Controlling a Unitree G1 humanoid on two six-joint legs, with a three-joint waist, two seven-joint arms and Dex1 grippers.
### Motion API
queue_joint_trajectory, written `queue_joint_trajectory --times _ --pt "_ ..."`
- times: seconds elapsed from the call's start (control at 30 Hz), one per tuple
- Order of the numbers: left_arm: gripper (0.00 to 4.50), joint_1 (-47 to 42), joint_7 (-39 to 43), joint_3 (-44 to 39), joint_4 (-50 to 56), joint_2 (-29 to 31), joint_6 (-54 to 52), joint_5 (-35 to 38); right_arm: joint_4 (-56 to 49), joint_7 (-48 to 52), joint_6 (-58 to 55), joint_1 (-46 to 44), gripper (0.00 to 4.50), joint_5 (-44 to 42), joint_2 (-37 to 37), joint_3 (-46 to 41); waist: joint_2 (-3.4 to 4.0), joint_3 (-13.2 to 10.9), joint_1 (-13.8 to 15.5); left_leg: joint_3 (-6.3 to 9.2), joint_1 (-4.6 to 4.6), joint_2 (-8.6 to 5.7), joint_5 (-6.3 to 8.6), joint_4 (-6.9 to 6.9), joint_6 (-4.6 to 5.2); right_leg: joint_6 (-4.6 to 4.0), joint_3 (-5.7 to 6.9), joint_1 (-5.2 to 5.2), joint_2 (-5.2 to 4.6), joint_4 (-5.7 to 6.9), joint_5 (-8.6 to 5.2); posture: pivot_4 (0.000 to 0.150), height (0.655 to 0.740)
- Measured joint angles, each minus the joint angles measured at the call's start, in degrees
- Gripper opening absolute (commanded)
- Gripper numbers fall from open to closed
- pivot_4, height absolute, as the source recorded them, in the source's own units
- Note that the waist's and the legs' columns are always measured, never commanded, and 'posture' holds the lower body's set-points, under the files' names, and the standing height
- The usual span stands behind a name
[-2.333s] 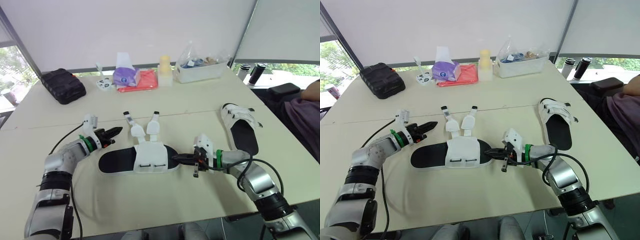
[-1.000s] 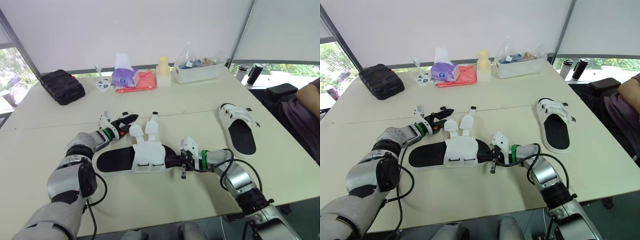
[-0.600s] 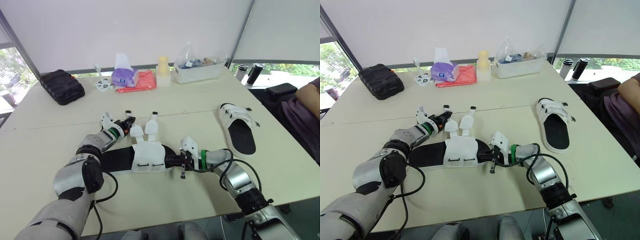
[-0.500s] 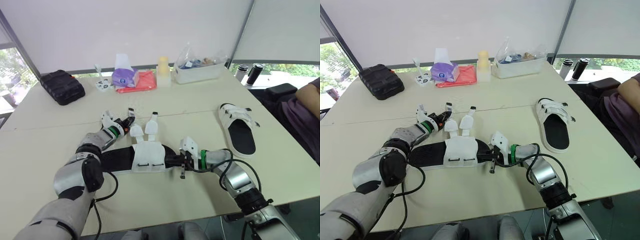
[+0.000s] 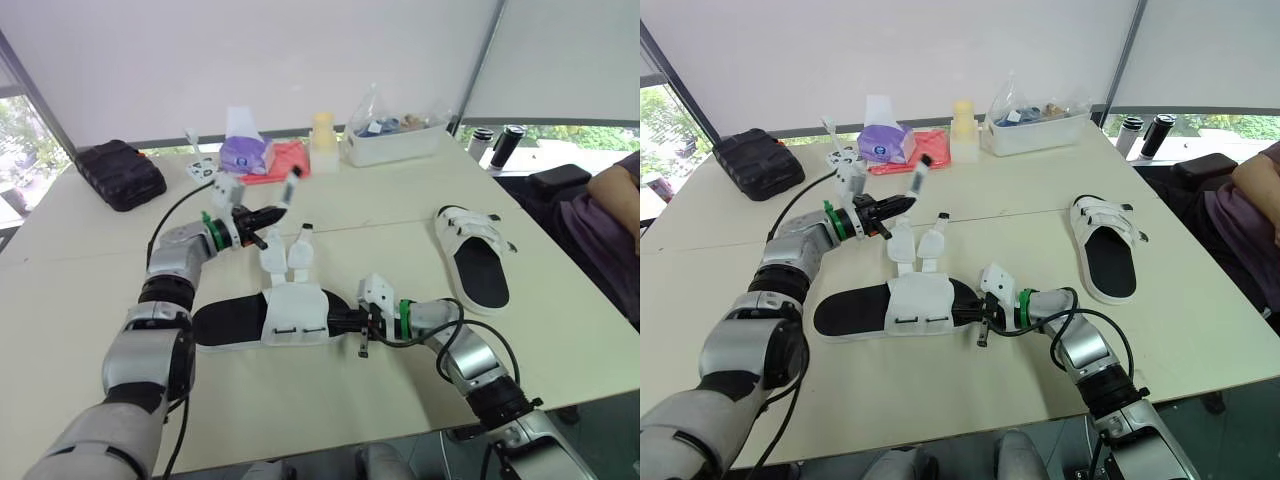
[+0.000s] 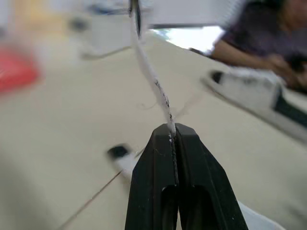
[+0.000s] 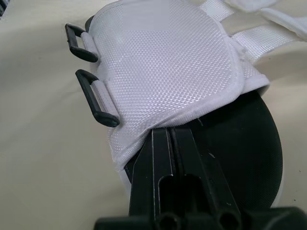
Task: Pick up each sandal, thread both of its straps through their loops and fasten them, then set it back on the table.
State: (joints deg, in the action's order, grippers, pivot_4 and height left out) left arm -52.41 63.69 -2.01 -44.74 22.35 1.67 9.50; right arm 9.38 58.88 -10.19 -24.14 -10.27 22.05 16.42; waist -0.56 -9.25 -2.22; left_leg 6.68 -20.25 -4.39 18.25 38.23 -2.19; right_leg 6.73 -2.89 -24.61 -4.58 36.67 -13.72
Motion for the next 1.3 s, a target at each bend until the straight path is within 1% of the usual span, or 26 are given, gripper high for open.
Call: queue_joint_trajectory --times 0.03,0.1,0.17,0.2,0.23,0.3,0.33,0.4,0.5,0.6,0.63,0.7,0.8,0.93,0.97,1.0,1.03,1.1,1.13,1.17,1.3 --pt "0.06 3.26 0.66 2.53 3.18 0.93 5.11 -2.26 -0.03 -0.02 -0.05 0.13 0.0 -0.1 -0.16 -0.08 0.02 0.01 -0.13 0.01 0.0 0.03 0.0 -0.04 0.0 0.0 0.0 -0.02 0.03 -0.02 0.0 0.15 0.74" --pt "0.06 7.85 1.01 5.96 5.03 2.86 14.33 -6.12 0.11 -0.01 0.4 0.18 0.0 -0.06 -0.1 -0.06 0.01 0.01 -0.21 0.04 -0.05 0.08 -0.01 -0.1 -0.01 -0.02 0.02 -0.07 0.05 -0.12 0.01 0.15 0.74" --pt "0.06 10.52 -1.65 9.03 4.43 5.68 25.6 -11.74 0.55 0.02 1.08 0.19 0.0 -0.04 0.09 -0.11 -0.01 -0.01 -0.06 0.07 -0.1 0.08 -0.01 -0.1 -0.01 -0.07 0.05 -0.08 0.05 -0.19 0.04 0.15 0.74" --pt "0.06 10.91 -4.88 10.15 3.18 7.16 32.22 -15.44 0.87 0.02 1.47 0.14 0.0 -0.02 0.18 -0.14 -0.01 -0.01 0.09 0.08 -0.11 0.08 0.0 -0.1 0.01 -0.12 0.07 -0.07 0.06 -0.25 0.1 0.15 0.74" --pt "0.06 11.0 -11.19 10.45 0.71 8.85 42.05 -20.39 1.43 0.02 2.16 0.06 0.0 0.01 0.17 -0.16 -0.01 -0.01 0.23 0.08 -0.09 0.11 0.0 -0.13 0.02 -0.13 0.08 -0.02 0.09 -0.38 0.21 0.15 0.74" --pt "0.06 10.62 -24.79 10.39 -3.29 11.57 56.01 -29.71 2.35 0.01 3.27 -0.02 0.0 0.02 0.12 -0.35 -0.01 -0.01 0.47 0.08 -0.05 0.13 0.06 -0.16 0.13 -0.12 0.08 0.04 0.11 -0.48 0.3 0.15 0.74" --pt "0.06 9.72 -34.66 10.51 -5.46 13.13 61.69 -36.22 2.93 0.01 3.86 -0.07 0.0 0.02 0.12 -0.66 -0.01 -0.01 0.81 0.07 -0.04 0.13 0.09 -0.16 0.18 -0.1 0.08 0.05 0.13 -0.49 0.33 0.15 0.74" --pt "0.06 7.78 -48.57 11.26 -7.87 15.71 66.74 -45.22 3.83 -0.03 4.78 -0.32 0.0 0.19 0.14 -0.94 -0.01 0.0 1.44 0.07 -0.04 0.12 0.09 -0.16 0.2 -0.08 0.09 0.06 0.16 -0.49 0.36 0.15 0.74" --pt "0.06 4.73 -66.81 14.43 -8.86 18.59 68.95 -57.05 4.57 -0.04 5.66 -0.53 0.0 0.45 0.15 -1.11 -0.02 0.0 1.59 0.06 -0.04 0.09 0.1 -0.15 0.23 -0.05 0.12 0.1 0.15 -0.5 0.37 0.15 0.74" --pt "0.06 3.14 -85.77 20.92 -4.96 22.05 68.98 -70.77 4.93 -0.08 6.58 -0.62 0.0 0.46 0.14 -1.08 -0.02 0.0 1.58 0.05 -0.07 0.09 0.1 -0.16 0.23 -0.05 0.12 0.08 0.15 -0.5 0.37 0.15 0.74" --pt "0.06 2.15 -94.36 25.35 -2.39 23.89 68.28 -77.23 5.18 -0.05 6.97 -0.65 0.0 0.46 0.14 -1.06 -0.02 0.0 1.59 0.05 -0.08 0.08 0.1 -0.16 0.23 -0.05 0.12 0.08 0.15 -0.5 0.36 0.15 0.74" --pt "0.06 0.61 -106.71 32.33 1.19 26.38 66.37 -86.55 5.58 -0.03 7.39 -0.77 0.0 0.47 0.16 -1.02 -0.02 0.01 1.6 0.03 -0.06 0.06 0.11 -0.16 0.25 -0.04 0.12 0.1 0.15 -0.48 0.36 0.15 0.74" --pt "0.06 -1.05 -120.99 41.02 4.01 28.01 64.1 -95.71 6.07 0.03 7.9 -0.98 0.0 0.48 0.28 -1.01 -0.02 0.01 1.6 0.04 -0.05 0.02 0.11 -0.16 0.28 -0.04 0.14 0.12 0.15 -0.46 0.36 0.15 0.74" --pt "0.06 -4.47 -133.73 48.7 4.57 29.49 60.84 -102.07 7.17 0.04 8.42 -1.67 0.0 0.48 0.43 -1.03 -0.03 0.01 1.58 0.03 -0.05 -0.02 0.11 -0.16 0.28 -0.03 0.17 0.12 0.15 -0.45 0.36 0.15 0.74" --pt "0.06 -5.59 -135.88 49.85 4.16 29.64 59.85 -102.92 7.31 0.05 8.54 -1.74 0.0 0.48 0.5 -1.06 -0.04 0.01 1.61 0.02 -0.05 -0.03 0.11 -0.16 0.29 -0.03 0.17 0.13 0.15 -0.45 0.36 0.15 0.74" --pt "0.56 -7.01 -138.2 51.31 3.79 29.93 58.79 -104.05 7.55 0.05 8.73 -1.82 0.0 0.48 0.5 -1.04 -0.07 0.03 1.6 0.0 -0.05 -0.04 0.11 -0.15 0.29 -0.03 0.18 0.14 0.15 -0.45 0.36 0.15 0.74" --pt "0.83 -8.19 -139.9 52.54 3.52 30.2 57.85 -104.91 7.73 0.05 8.97 -1.85 0.0 0.48 0.5 -1.03 -0.08 0.04 1.58 -0.02 -0.04 -0.04 0.11 -0.15 0.29 -0.03 0.18 0.15 0.15 -0.45 0.36 0.15 0.74" --pt "1.72 -9.9 -142.41 54.8 2.46 30.47 56.81 -106.08 8.02 0.06 9.38 -1.93 0.0 0.48 0.49 -0.96 -0.08 0.04 1.56 -0.05 -0.03 -0.05 0.11 -0.15 0.29 -0.03 0.18 0.16 0.15 -0.45 0.35 0.15 0.74" --pt "2.3 -10.52 -143.62 56.25 1.52 30.48 56.29 -106.79 8.25 0.07 9.49 -2.1 0.0 0.48 0.48 -0.92 -0.08 0.04 1.56 -0.06 -0.03 -0.05 0.1 -0.15 0.29 -0.02 0.18 0.16 0.15 -0.45 0.35 0.15 0.74" --pt "2.61 -10.63 -144.18 57.02 1.03 30.48 56.18 -106.99 8.4 0.07 9.51 -2.2 0.0 0.48 0.48 -0.91 -0.08 0.04 1.55 -0.06 -0.03 -0.05 0.1 -0.15 0.29 -0.03 0.19 0.16 0.15 -0.45 0.35 0.15 0.74" --pt "2.61 -10.65 -145.25 59.76 -3.65 30.58 56.71 -106.75 9.95 0.07 9.91 -3.3 0.0 0.49 0.45 -0.9 -0.1 0.05 1.55 -0.06 -0.04 -0.05 0.1 -0.15 0.29 -0.03 0.22 0.16 0.16 -0.44 0.35 0.15 0.74"
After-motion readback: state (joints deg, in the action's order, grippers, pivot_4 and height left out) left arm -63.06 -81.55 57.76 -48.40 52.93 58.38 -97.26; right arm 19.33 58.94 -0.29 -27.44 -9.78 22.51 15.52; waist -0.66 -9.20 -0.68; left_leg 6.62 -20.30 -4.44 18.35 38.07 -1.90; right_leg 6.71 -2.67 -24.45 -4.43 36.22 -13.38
